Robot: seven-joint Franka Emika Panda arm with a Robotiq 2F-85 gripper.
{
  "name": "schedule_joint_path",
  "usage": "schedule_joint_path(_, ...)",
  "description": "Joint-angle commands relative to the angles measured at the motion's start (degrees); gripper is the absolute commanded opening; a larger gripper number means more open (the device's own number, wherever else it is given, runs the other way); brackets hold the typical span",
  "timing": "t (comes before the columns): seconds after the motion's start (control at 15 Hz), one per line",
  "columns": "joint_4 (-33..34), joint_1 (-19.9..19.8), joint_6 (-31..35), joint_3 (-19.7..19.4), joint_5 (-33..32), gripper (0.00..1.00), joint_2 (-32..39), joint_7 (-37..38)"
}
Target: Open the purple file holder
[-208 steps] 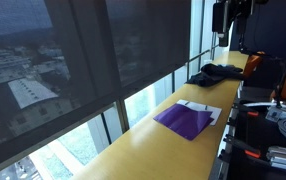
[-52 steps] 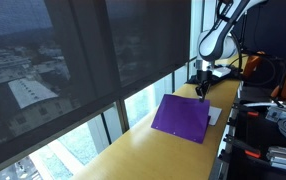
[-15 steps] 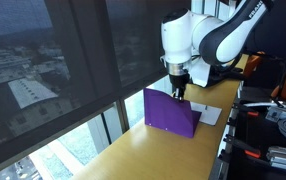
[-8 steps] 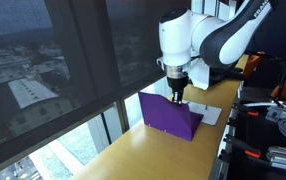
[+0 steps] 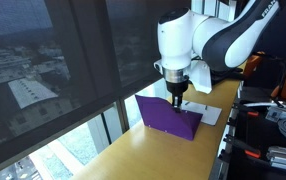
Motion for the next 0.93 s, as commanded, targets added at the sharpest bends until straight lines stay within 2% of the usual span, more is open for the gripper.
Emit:
schedule_joint_path(0.0, 0.1, 0.0, -1.5, 0.8, 0.3, 0.56, -1.8, -1.7)
schedule_joint_path(0.4, -1.1, -1.1, -0.7, 1.8, 1.7, 0.99, -6.8, -3.1)
schedule_joint_path(0.6, -3.2, -2.4, -0.6, 1.8, 3.0, 1.0, -10.5, -2.4)
schedule_joint_path(0.87, -6.6, -7.6, -4.3, 1.6, 17.4, 1.0, -14.4, -6.7)
